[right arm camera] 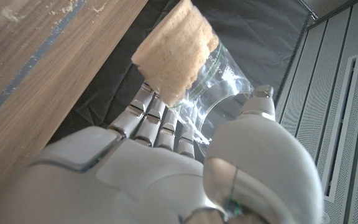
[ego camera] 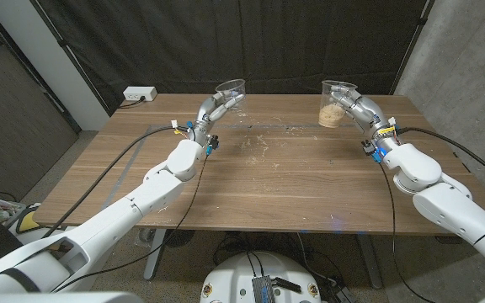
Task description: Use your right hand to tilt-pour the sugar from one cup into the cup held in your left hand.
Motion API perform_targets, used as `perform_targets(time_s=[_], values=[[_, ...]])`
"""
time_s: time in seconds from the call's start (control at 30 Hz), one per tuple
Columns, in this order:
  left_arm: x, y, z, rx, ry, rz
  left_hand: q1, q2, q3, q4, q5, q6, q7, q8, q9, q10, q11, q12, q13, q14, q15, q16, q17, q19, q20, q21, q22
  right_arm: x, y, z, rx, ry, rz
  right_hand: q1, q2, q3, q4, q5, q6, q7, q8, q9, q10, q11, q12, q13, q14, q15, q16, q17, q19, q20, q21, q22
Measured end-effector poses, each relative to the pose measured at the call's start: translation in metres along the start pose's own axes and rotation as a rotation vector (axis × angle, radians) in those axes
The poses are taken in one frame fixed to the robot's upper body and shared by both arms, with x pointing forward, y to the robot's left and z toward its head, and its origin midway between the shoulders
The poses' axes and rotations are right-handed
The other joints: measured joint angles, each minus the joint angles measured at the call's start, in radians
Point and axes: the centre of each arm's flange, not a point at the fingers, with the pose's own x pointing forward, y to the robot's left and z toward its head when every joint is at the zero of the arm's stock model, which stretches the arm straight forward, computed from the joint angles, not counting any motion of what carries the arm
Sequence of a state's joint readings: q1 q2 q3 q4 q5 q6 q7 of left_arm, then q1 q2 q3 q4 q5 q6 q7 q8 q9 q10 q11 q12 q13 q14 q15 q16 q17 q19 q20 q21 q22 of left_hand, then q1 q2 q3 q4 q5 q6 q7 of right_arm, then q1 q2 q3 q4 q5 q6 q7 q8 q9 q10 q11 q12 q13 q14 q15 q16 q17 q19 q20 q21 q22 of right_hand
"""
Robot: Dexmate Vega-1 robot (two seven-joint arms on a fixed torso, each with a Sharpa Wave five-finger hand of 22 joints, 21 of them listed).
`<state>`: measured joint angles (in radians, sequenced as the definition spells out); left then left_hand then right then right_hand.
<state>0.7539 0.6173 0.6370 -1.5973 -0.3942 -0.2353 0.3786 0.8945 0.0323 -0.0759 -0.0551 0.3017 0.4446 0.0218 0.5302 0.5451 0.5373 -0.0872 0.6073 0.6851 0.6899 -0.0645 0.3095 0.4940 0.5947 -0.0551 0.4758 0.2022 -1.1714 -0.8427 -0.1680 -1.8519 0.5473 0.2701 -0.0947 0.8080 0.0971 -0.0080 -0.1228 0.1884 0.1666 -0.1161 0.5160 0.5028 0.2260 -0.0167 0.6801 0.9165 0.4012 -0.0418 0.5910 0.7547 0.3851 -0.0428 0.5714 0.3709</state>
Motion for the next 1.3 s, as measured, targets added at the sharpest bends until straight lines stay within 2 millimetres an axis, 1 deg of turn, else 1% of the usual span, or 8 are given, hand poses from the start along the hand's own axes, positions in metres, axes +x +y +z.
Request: perform_targets(time_s=[0.63, 0.8, 0.9, 0.93, 0.97, 1.23, 1.27, 1.3], values=[[0.009, -0.009, -0.001, 0.044, 0.034, -0.088, 0.0, 0.014, -0.01, 0.01, -0.015, 0.0, 0.0, 0.0, 0.009, -0.002, 0.002, 0.0, 0.0, 0.0, 0.0, -0.015, 0.009, 0.0, 0.0, 0.006, 0.0, 0.009, -0.018, 0.046, -0.094, -0.02, -0.001, 0.001, -0.001, 0.004, -0.004, 0.0, 0.008, -0.001, 0.002, 0.0, 0.007, -0.007, -0.004, 0.0, 0.004, -0.004, -0.008, 0.0, -0.006, 0.002, 0.0, -0.005], [0.012, -0.012, -0.005, 0.05, 0.042, -0.125, 0.0, 0.014, -0.017, 0.011, -0.023, 0.0, 0.0, -0.001, 0.013, -0.002, 0.002, 0.0, -0.001, 0.0, 0.0, -0.017, 0.01, 0.0, 0.0, 0.006, 0.0, 0.02, -0.024, 0.072, -0.131, -0.017, 0.015, 0.001, -0.001, 0.004, -0.004, 0.0, 0.009, -0.002, 0.002, 0.0, 0.009, -0.009, -0.011, 0.0, 0.009, 0.002, -0.008, 0.0, -0.006, 0.002, 0.006, -0.009], [0.014, -0.012, -0.007, 0.052, 0.046, -0.147, 0.0, 0.013, -0.018, 0.01, -0.023, 0.0, 0.0, -0.001, 0.014, -0.002, 0.002, 0.0, -0.004, 0.0, 0.0, -0.021, 0.014, 0.0, 0.0, 0.006, 0.0, 0.02, -0.025, 0.064, -0.127, 0.026, 0.013, 0.001, -0.001, 0.004, -0.004, 0.0, 0.009, -0.002, 0.002, 0.0, 0.009, -0.009, -0.012, 0.0, 0.009, 0.002, -0.008, 0.0, -0.006, 0.002, 0.006, -0.009], [0.015, -0.012, -0.007, 0.054, 0.047, -0.146, 0.0, 0.013, -0.018, 0.01, -0.023, 0.0, 0.0, -0.001, 0.014, -0.002, 0.002, 0.0, -0.005, 0.0, 0.0, -0.021, 0.014, 0.0, 0.0, 0.006, 0.0, 0.027, -0.025, 0.087, -0.155, -0.008, 0.029, 0.001, -0.001, 0.004, -0.004, 0.0, 0.008, -0.002, 0.002, 0.0, 0.011, -0.007, -0.012, 0.0, 0.009, 0.002, -0.008, 0.0, -0.006, 0.002, 0.006, -0.009], [0.015, -0.012, -0.007, 0.054, 0.048, -0.153, 0.0, 0.013, -0.018, 0.01, -0.023, 0.0, -0.001, -0.001, 0.014, -0.002, 0.002, 0.0, -0.005, 0.0, 0.0, -0.021, 0.014, 0.0, 0.0, 0.006, 0.0, 0.029, -0.025, 0.092, -0.162, -0.011, 0.033, 0.001, -0.001, 0.004, -0.004, 0.0, 0.008, -0.002, 0.001, 0.0, 0.012, -0.005, -0.012, 0.0, 0.009, 0.002, -0.008, 0.0, -0.006, 0.002, 0.006, -0.009], [0.02, -0.006, -0.011, 0.069, 0.056, -0.147, 0.004, 0.017, -0.022, 0.005, -0.023, 0.004, -0.004, -0.001, 0.014, -0.002, 0.002, 0.007, -0.006, 0.005, -0.005, -0.025, 0.014, 0.0, 0.0, 0.006, 0.0, 0.028, -0.027, 0.071, -0.162, 0.107, 0.033, -0.002, 0.002, 0.004, -0.004, 0.0, 0.008, -0.002, 0.001, 0.0, 0.012, -0.005, -0.012, 0.0, 0.014, -0.003, -0.008, 0.0, -0.006, 0.002, 0.009, -0.009], [0.019, -0.013, -0.009, 0.061, 0.046, -0.205, 0.006, 0.019, -0.022, 0.005, -0.023, 0.004, -0.004, -0.001, 0.014, -0.002, 0.002, 0.007, -0.006, 0.005, -0.005, -0.025, 0.014, 0.0, 0.0, 0.006, 0.0, 0.049, -0.022, 0.134, -0.235, -0.014, 0.072, -0.003, 0.003, 0.004, -0.004, 0.0, 0.008, -0.002, 0.001, 0.0, 0.012, -0.005, -0.012, 0.0, 0.014, -0.003, -0.008, 0.0, -0.006, 0.002, 0.009, -0.009], [0.019, -0.013, -0.01, 0.063, 0.047, -0.211, 0.006, 0.019, -0.022, 0.005, -0.028, 0.004, -0.004, -0.001, 0.014, -0.001, 0.001, 0.007, -0.006, 0.005, -0.005, -0.025, 0.016, 0.0, 0.0, 0.006, 0.0, 0.051, -0.021, 0.138, -0.247, -0.008, 0.078, -0.003, 0.003, 0.004, -0.004, 0.0, 0.008, -0.002, 0.001, 0.0, 0.014, -0.007, -0.012, 0.0, 0.014, -0.003, -0.008, 0.0, -0.006, 0.002, 0.009, -0.009]])
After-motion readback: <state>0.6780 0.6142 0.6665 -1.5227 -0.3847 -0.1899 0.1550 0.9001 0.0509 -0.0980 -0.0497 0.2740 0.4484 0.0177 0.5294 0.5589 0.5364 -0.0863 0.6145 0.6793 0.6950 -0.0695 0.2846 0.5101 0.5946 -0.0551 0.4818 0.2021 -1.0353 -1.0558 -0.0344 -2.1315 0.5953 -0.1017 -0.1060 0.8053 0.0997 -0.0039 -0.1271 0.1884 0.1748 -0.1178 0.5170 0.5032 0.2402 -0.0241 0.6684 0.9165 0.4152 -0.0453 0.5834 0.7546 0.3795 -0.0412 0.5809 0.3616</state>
